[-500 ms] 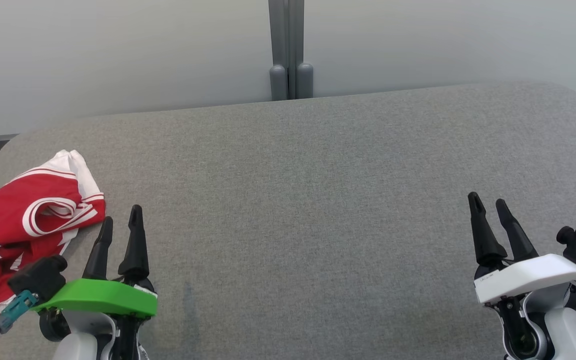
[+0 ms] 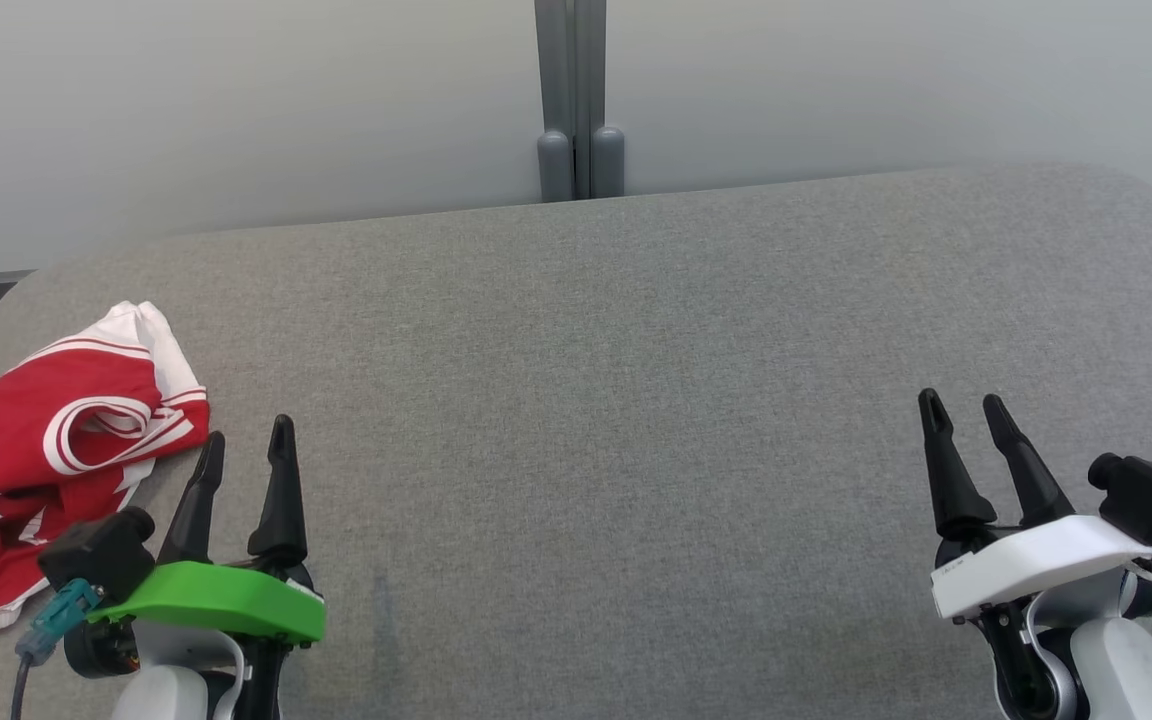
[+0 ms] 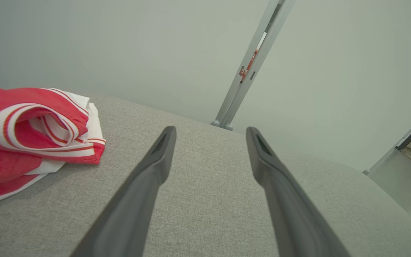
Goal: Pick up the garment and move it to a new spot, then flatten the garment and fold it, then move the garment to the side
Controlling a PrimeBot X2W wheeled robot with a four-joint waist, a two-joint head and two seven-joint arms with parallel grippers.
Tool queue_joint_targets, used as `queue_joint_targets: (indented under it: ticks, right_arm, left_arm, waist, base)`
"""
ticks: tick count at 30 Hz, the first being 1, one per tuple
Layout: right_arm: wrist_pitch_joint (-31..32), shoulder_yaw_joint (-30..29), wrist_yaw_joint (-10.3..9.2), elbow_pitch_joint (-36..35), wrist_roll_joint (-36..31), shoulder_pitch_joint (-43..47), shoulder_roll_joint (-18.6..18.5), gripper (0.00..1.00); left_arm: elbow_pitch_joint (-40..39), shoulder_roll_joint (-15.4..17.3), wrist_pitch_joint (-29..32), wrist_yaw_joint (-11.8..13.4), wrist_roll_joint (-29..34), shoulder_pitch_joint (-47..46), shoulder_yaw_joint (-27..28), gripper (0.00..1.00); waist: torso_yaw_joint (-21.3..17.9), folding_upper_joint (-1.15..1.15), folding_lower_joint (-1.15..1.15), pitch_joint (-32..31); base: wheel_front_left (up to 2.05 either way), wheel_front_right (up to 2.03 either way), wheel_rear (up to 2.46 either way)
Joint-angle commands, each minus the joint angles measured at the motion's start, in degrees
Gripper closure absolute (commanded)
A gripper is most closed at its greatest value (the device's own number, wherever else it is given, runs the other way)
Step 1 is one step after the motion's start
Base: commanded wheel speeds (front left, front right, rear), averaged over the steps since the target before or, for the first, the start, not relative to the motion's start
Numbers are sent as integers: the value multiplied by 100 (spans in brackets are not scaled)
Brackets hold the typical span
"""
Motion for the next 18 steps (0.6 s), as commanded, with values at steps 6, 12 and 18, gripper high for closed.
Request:
queue_joint_targets:
  ticks: [6, 12, 18]
  right_arm:
    - [-80, 7, 1, -41, -426, 18, -23, 0]
    - [-135, 3, 1, 2, -699, 33, -6, 0]
    - [-196, -13, 1, 16, -974, 70, 19, 0]
  left_arm:
    - [32, 46, -132, 24, 443, -63, -11, 0]
    - [140, 37, -206, 28, 753, -36, -18, 0]
    - [231, 30, -289, 34, 1054, -11, -13, 0]
  waist:
    - [8, 0, 0, -1]
    - [15, 0, 0, 2]
    - [23, 0, 0, 0]
  base:
    - [0, 0, 0]
    - [0, 0, 0]
    - [0, 0, 0]
